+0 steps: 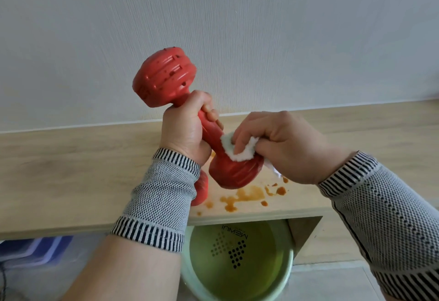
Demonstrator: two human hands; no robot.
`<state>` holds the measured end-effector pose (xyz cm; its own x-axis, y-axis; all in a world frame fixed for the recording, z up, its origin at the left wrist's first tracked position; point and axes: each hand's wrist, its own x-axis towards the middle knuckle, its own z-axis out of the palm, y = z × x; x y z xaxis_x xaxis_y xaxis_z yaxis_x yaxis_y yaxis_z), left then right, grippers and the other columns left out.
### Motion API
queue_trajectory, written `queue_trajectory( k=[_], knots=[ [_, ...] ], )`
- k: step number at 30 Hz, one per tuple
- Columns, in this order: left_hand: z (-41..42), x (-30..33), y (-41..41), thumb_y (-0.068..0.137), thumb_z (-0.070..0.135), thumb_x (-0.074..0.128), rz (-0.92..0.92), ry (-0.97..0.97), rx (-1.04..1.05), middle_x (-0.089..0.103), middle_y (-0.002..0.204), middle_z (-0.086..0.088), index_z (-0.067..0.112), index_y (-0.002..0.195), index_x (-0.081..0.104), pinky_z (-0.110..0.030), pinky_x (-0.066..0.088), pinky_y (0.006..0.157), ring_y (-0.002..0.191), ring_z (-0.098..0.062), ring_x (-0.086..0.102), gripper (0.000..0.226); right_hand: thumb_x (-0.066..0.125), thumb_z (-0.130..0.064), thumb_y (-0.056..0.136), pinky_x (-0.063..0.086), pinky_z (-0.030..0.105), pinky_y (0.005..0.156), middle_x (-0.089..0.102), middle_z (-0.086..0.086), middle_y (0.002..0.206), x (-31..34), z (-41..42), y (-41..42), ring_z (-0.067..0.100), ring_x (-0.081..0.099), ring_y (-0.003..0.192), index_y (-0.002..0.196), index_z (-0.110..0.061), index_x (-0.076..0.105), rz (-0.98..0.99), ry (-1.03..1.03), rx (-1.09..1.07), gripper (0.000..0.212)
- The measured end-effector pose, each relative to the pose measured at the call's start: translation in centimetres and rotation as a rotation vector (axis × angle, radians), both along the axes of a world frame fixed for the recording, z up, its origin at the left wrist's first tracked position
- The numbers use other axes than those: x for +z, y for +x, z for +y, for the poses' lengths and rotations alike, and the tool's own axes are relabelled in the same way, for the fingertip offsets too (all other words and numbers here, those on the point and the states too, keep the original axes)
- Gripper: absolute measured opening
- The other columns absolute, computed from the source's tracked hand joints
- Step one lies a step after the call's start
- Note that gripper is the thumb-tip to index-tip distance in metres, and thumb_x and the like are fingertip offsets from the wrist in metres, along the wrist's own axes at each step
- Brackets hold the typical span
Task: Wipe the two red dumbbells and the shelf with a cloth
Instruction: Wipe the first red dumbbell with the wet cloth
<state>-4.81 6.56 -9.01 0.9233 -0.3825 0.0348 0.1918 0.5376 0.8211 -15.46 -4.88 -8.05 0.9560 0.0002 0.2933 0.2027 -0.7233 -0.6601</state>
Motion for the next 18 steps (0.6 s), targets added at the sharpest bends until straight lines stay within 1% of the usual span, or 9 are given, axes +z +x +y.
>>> queue_trajectory(
  k=[2,4,5,7,8,9,12,15,18],
  knots=[
    [0.0,0.0,-0.1,0.082,-0.003,0.049,-0.011,0.028,0.026,0.04,0.047,0.005,0.016,0.051,0.046,-0.026,0.036,0.055,0.042,-0.009,0.039,0.036,0.047,0.007,0.081,0.046,0.02,0.071,0.064,-0.005,0.095,-0.2,-0.2,0.2,0.01,0.059,0.082,0.075,-0.028,0.065,-0.018,-0.061,-0.038,0.04],
    [-0.1,-0.1,-0.3,0.08,-0.004,0.05,-0.073,0.098,0.074,0.042,0.044,0.003,0.017,0.044,0.047,-0.026,0.035,0.055,0.041,-0.012,0.04,0.042,0.047,0.004,0.083,0.04,0.01,0.066,0.061,-0.005,0.094,-0.7,-0.5,0.4,0.006,0.055,0.078,0.076,-0.029,0.064,-0.027,-0.107,-0.1,0.037],
    [-0.2,-0.1,-0.4,0.079,-0.004,0.051,-0.115,0.146,0.106,0.042,0.043,0.001,0.016,0.043,0.047,-0.027,0.035,0.055,0.042,-0.015,0.041,0.042,0.047,0.002,0.084,0.038,0.01,0.066,0.06,-0.006,0.094,-1.0,-0.6,0.6,0.006,0.053,0.078,0.077,-0.027,0.066,-0.027,-0.146,-0.122,0.035],
    [-0.4,-0.3,-0.5,0.078,-0.002,0.054,-0.179,0.224,0.159,0.044,0.044,-0.003,0.013,0.045,0.047,-0.031,0.037,0.055,0.045,-0.02,0.042,0.037,0.046,-0.002,0.085,0.041,0.021,0.073,0.057,-0.008,0.093,-1.5,-0.4,0.7,0.013,0.05,0.087,0.081,-0.022,0.07,-0.052,-0.25,-0.145,0.032],
    [-0.4,-0.3,-0.4,0.076,0.0,0.055,-0.195,0.246,0.178,0.045,0.044,-0.003,0.013,0.045,0.048,-0.033,0.038,0.055,0.046,-0.021,0.042,0.035,0.043,-0.004,0.085,0.042,0.027,0.073,0.055,-0.008,0.091,-1.6,-0.1,0.7,0.016,0.049,0.089,0.082,-0.021,0.071,-0.088,-0.299,-0.145,0.032],
    [-0.4,-0.3,-0.3,0.074,0.003,0.056,-0.206,0.262,0.197,0.046,0.044,-0.003,0.015,0.044,0.049,-0.035,0.039,0.056,0.046,-0.021,0.043,0.034,0.042,-0.006,0.082,0.043,0.029,0.072,0.054,-0.009,0.089,-1.7,0.2,0.6,0.017,0.048,0.089,0.08,-0.021,0.071,-0.134,-0.338,-0.134,0.033],
    [-0.3,0.0,-0.2,0.073,0.007,0.058,-0.201,0.253,0.236,0.048,0.045,-0.002,0.017,0.044,0.051,-0.038,0.041,0.059,0.048,-0.022,0.045,0.032,0.043,-0.002,0.077,0.045,0.03,0.065,0.053,-0.007,0.086,-1.9,0.4,0.5,0.018,0.048,0.085,0.077,-0.021,0.071,-0.207,-0.38,-0.116,0.033],
    [-0.7,0.3,-0.6,0.081,0.002,0.057,-0.193,0.223,0.28,0.047,0.044,0.001,0.013,0.053,0.049,-0.033,0.04,0.057,0.048,-0.018,0.044,0.031,0.044,-0.003,0.076,0.047,0.033,0.065,0.055,-0.004,0.087,-2.1,-0.1,0.7,0.019,0.048,0.084,0.075,-0.019,0.071,-0.249,-0.325,-0.187,0.032],
    [-1.0,0.3,-0.7,0.081,0.004,0.059,-0.215,0.258,0.321,0.05,0.045,0.0,0.018,0.046,0.051,-0.032,0.04,0.054,0.045,-0.019,0.044,0.038,0.045,0.0,0.075,0.047,0.031,0.063,0.056,-0.001,0.086,-2.2,0.6,0.5,0.021,0.049,0.083,0.072,-0.019,0.07,-0.275,-0.372,-0.164,0.032]
  ],
)
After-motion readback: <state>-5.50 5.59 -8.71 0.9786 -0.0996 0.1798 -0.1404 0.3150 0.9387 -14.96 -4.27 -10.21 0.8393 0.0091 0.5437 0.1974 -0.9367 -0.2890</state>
